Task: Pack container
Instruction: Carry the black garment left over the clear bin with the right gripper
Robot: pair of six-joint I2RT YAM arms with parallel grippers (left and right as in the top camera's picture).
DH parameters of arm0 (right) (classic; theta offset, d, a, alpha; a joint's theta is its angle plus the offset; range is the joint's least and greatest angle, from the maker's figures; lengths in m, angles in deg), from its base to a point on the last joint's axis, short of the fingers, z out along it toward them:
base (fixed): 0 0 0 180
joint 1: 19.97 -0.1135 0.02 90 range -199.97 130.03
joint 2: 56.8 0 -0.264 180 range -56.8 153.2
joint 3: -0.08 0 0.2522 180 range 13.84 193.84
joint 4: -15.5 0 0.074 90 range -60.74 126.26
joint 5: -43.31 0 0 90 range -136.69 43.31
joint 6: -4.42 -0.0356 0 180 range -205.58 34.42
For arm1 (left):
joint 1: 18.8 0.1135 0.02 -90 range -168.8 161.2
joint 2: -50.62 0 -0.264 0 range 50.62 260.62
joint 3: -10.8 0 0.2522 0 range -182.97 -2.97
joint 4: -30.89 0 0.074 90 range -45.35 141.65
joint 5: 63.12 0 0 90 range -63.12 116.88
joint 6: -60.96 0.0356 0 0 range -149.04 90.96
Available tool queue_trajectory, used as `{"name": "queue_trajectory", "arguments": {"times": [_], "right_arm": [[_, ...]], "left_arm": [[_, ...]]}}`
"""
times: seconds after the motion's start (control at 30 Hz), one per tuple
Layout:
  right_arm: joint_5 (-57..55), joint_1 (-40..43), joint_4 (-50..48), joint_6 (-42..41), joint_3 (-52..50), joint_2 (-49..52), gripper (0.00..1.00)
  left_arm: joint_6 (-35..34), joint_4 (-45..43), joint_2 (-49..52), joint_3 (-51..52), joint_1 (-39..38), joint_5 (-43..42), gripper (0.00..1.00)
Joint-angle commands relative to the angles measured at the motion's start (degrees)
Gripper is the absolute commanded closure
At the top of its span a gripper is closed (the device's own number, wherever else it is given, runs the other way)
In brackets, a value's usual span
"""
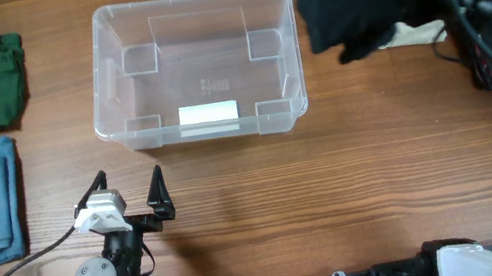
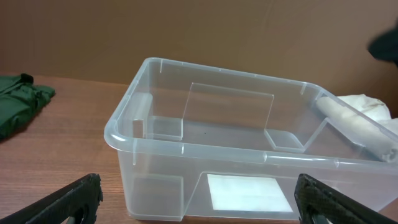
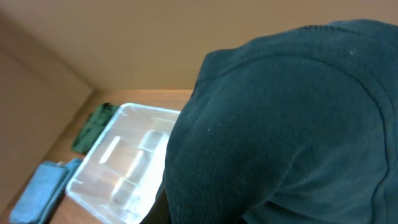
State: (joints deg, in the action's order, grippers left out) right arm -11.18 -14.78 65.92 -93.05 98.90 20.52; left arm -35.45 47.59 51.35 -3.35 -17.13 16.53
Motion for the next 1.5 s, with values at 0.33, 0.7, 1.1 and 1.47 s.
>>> {"name": "queue_trajectory", "arguments": {"times": [0.33,0.7,1.1,1.47], "right_arm": [[-4.68,-16.46,-16.65,-6.25,2.36,2.32,0.96],[-4.66,-26.36,-24.63,-6.73,2.36,11.87,0.96],[-5.44,-33.38,-30.08,-7.72,2.36,17.38,0.96],[-5.95,-34.12,-32.85,-7.52,2.36,23.82,0.96]], "left_arm": [[-0.46,0.52,-0.42,0.04,0.33,0.13,0.0],[-0.46,0.52,-0.42,0.04,0.33,0.11,0.0],[-0.46,0.52,-0.42,0.04,0.33,0.13,0.0],[-0.46,0.5,-0.42,0.04,0.33,0.13,0.0]]}}
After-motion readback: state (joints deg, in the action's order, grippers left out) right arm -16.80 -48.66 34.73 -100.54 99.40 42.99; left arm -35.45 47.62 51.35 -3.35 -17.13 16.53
